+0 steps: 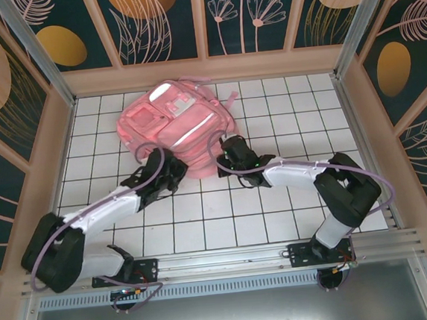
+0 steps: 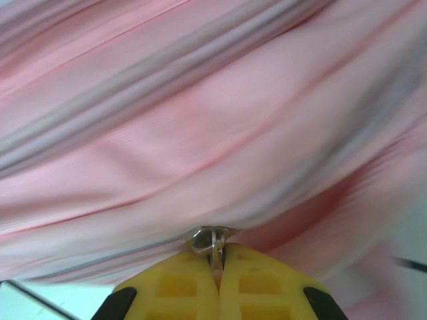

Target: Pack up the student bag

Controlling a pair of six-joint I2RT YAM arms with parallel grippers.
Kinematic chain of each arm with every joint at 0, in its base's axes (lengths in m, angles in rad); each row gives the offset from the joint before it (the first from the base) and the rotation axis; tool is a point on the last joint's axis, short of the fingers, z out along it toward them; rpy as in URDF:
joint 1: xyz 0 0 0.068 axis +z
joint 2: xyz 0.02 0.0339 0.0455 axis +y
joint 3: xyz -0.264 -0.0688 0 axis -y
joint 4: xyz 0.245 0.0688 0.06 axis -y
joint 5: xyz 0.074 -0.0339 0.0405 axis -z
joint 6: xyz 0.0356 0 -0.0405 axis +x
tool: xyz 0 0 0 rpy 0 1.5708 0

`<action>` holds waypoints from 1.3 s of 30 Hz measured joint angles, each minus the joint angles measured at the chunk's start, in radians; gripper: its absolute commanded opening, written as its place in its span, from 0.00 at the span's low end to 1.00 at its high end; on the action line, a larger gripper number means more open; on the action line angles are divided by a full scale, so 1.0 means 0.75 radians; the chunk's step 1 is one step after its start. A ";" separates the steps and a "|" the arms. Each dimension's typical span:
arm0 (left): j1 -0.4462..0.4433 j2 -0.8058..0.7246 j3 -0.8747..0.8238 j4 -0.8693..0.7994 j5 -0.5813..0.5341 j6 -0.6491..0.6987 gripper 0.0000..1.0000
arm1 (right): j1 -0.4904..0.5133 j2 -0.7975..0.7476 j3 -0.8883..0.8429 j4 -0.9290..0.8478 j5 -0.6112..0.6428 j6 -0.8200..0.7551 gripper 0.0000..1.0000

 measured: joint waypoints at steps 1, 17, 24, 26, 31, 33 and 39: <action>0.036 -0.042 -0.023 -0.027 -0.002 0.006 0.00 | -0.023 0.000 -0.001 -0.001 -0.001 -0.012 0.00; 0.574 -0.035 0.074 -0.374 0.054 0.458 0.00 | 0.145 0.055 0.084 0.005 -0.110 -0.027 0.00; 0.699 0.001 0.152 -0.500 -0.021 0.576 0.54 | 0.333 0.235 0.283 -0.010 -0.121 -0.004 0.00; 0.702 -0.015 0.144 -0.516 0.008 0.569 0.56 | 0.358 0.283 0.335 -0.015 -0.124 -0.004 0.00; 0.689 -0.229 0.027 -0.494 0.153 0.456 0.56 | 0.370 0.307 0.360 -0.016 -0.136 -0.008 0.00; 0.666 -0.351 -0.063 -0.454 0.213 0.373 0.56 | 0.370 0.307 0.360 -0.015 -0.137 -0.008 0.00; 0.459 -0.421 -0.220 -0.274 0.317 0.099 0.58 | 0.369 0.308 0.360 -0.016 -0.140 -0.008 0.00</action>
